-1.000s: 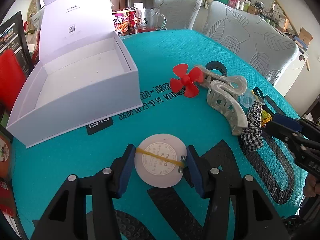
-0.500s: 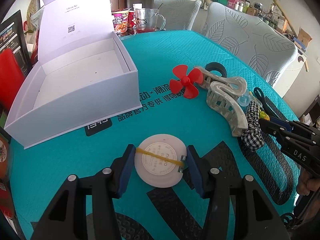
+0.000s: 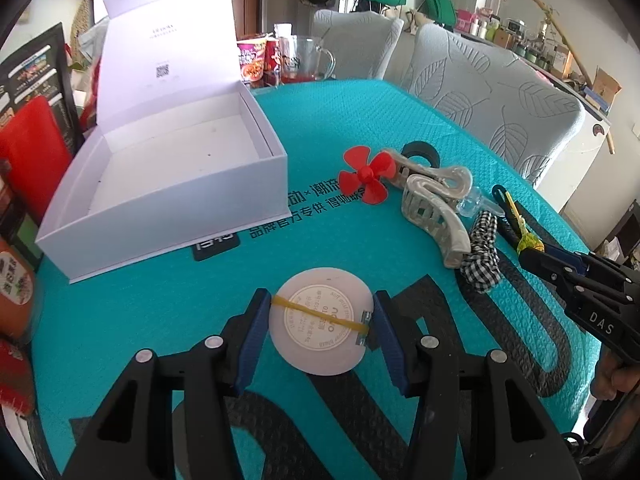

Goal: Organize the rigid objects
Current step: 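Grip and lift the white disc with the left tool while the right tool grasps the yellow-green lollipop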

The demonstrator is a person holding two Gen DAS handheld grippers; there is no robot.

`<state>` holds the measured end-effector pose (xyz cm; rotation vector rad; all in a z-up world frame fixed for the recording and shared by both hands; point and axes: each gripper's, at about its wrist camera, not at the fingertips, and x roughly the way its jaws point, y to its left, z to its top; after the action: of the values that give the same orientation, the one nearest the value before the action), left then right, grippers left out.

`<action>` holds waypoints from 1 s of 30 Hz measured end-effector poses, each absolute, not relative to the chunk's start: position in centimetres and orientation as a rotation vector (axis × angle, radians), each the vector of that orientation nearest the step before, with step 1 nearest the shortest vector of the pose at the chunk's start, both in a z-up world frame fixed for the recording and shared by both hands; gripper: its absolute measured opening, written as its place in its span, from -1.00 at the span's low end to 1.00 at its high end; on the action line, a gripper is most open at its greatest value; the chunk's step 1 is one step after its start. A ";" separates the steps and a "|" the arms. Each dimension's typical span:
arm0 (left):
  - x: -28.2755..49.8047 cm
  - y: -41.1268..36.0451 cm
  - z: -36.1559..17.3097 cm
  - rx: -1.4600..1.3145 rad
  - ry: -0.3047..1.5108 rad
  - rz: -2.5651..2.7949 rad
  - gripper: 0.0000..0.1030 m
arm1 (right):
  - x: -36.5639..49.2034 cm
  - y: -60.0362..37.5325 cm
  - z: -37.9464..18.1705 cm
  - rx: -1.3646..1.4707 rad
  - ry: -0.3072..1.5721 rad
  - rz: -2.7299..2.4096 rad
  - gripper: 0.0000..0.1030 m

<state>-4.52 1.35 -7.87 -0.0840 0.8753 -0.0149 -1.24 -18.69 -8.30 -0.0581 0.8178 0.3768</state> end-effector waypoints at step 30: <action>-15.1 7.7 -4.2 -0.191 0.792 0.293 0.00 | -8.5 -9.0 -5.1 -0.167 0.744 0.748 -0.50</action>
<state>-15.10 7.74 -4.20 -0.1909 0.7924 0.2932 -8.46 -8.96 -5.14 -0.1666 0.7439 0.7479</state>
